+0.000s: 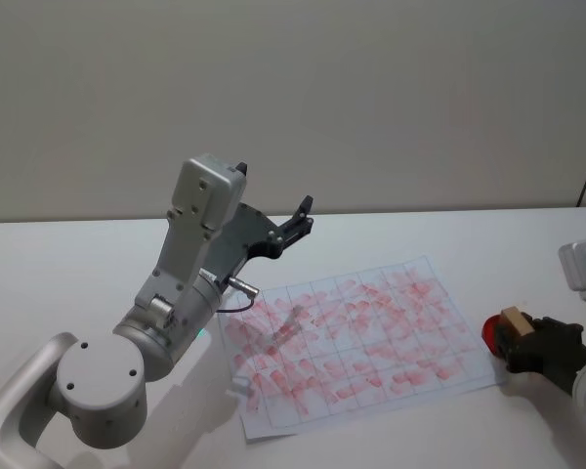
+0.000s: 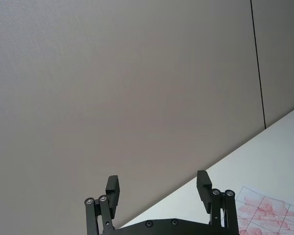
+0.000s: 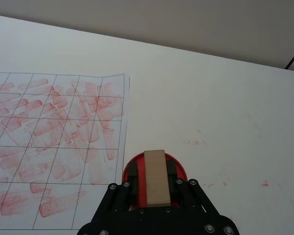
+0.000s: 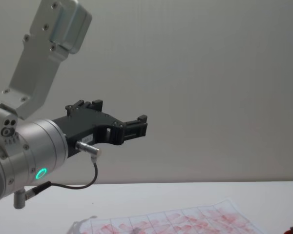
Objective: Use the one hand to pick up the stamp and affix it onto the A4 paper.
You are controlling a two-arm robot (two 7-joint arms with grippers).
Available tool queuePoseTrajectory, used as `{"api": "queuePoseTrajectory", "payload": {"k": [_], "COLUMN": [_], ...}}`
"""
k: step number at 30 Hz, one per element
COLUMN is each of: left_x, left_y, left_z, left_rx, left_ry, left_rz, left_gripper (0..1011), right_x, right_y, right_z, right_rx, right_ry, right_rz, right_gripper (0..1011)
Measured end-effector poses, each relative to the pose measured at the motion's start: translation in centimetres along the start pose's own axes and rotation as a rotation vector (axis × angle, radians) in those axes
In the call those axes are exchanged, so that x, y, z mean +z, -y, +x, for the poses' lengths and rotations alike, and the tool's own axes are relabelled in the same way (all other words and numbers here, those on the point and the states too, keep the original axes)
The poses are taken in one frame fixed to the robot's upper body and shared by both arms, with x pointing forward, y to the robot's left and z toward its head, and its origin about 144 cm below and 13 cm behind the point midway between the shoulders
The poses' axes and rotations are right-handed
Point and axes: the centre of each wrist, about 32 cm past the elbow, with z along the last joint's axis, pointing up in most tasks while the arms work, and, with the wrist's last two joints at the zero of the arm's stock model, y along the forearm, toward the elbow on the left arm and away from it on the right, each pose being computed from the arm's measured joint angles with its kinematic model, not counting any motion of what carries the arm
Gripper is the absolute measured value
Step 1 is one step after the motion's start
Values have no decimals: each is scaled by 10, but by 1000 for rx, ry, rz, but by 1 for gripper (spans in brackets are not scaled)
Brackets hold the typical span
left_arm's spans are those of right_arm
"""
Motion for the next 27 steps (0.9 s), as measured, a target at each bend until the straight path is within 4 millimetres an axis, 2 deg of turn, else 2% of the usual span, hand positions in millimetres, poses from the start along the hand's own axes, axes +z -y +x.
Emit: {"api": "queuePoseTrajectory", "payload": {"k": [2,6,18,27], "left_x": [0,0,0,0], "left_y": [0,0,0,0], "left_z": [0,0,0,0], "left_rx": [0,0,0,0], "left_ry": [0,0,0,0], "left_rz": [0,0,0,0], "left_gripper": [1001,1001,1001,1001], "right_x": [0,0,1,15], "right_y": [0,-1,-1,-4], "right_z": [0,0,0,1], "right_rx": [1,2,9,46], "right_ry": [0,0,33,111], "right_rz": [-1,-1,8,81], "right_gripper": [304,223,219,219]}}
